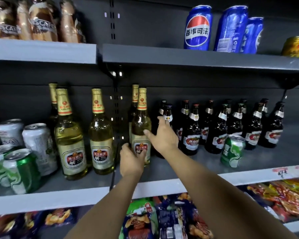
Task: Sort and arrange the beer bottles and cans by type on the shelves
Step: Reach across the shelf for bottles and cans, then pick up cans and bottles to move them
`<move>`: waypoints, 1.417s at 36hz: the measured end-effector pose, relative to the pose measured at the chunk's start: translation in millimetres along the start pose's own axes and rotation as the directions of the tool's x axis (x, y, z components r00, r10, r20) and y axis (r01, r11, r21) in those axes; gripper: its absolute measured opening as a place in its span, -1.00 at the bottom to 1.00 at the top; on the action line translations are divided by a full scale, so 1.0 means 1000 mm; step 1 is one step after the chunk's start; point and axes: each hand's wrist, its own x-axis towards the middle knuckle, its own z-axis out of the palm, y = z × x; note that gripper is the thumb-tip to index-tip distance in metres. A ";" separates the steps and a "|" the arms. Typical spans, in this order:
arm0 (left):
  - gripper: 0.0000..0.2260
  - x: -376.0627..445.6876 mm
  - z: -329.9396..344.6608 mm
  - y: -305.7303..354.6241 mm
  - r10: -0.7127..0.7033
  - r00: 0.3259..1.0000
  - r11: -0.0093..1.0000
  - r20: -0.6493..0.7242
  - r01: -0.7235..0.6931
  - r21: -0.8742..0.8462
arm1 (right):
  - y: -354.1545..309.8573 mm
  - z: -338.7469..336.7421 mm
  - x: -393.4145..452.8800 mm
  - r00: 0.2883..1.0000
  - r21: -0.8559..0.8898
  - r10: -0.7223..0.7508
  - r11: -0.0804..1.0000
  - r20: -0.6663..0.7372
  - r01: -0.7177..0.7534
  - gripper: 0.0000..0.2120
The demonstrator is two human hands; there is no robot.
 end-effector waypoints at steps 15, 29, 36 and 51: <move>-0.68 -0.062 0.080 0.054 0.398 0.876 0.871 0.271 -0.454 0.188 | 0.157 -0.100 -0.010 0.909 -0.396 0.251 0.837 -0.334 -0.377 -0.48; -0.54 -0.083 0.102 0.061 0.275 0.842 0.751 0.464 -0.489 0.443 | 0.225 -0.114 -0.008 0.897 -0.328 0.442 0.851 0.021 -0.411 -0.15; -0.56 -0.103 0.077 0.055 0.204 0.925 0.731 0.321 -0.362 0.578 | 0.243 -0.123 -0.007 0.896 -0.290 0.434 0.873 0.098 -0.391 -0.21; -0.59 -0.140 -0.005 0.047 0.128 0.985 0.705 0.113 -0.170 0.689 | 0.113 -0.092 -0.051 0.997 -0.054 -0.054 0.997 0.047 0.057 -0.36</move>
